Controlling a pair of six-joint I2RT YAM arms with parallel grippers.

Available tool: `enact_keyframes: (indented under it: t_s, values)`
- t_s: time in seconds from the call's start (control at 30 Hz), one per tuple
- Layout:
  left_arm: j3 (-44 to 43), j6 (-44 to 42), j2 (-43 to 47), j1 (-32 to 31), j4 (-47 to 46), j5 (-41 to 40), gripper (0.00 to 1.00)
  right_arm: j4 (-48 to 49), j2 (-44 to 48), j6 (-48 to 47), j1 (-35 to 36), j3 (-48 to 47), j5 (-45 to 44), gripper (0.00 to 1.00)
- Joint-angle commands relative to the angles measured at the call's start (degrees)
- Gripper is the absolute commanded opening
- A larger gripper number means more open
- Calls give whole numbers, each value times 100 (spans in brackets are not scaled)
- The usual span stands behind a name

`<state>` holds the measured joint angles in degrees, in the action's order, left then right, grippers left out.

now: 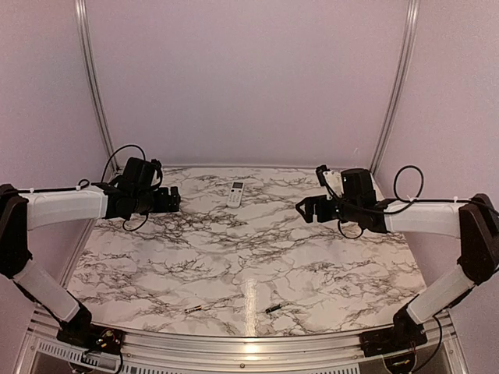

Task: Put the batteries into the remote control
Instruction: Pick up the remote control from the center of the board.

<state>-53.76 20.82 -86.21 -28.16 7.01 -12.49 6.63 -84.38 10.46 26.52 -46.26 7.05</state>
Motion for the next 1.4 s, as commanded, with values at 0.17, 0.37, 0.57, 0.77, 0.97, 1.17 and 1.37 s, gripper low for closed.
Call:
enact_keyframes:
  t_s: [0.17, 0.37, 0.57, 0.77, 0.97, 1.17, 1.37]
  values:
    - [-1532, -389, -1048, -213, 645, 72, 99, -351, -13, -29, -199, -247, 633, 99]
    - [-2580, -633, -1926, -478, 940, 68, 99, 66, 485, 246, -692, 186, 1378, 99]
    - [-3556, -800, -2833, -701, 1272, -36, 99, 76, 821, 307, -805, 411, 1373, 99]
    - [-4412, -857, -3689, -927, 1520, -123, 99, 149, 896, 383, -837, 597, 1368, 99]
    - [-4996, -851, -4331, -1078, 1619, -201, 99, 158, 916, 368, -850, 635, 1350, 99]
    - [-5477, -753, -4806, -1103, 1731, -196, 99, 188, 890, 344, -857, 644, 1326, 99]
    - [-5863, -721, -5156, -1104, 1815, -279, 96, 203, 875, 343, -859, 653, 1267, 99]
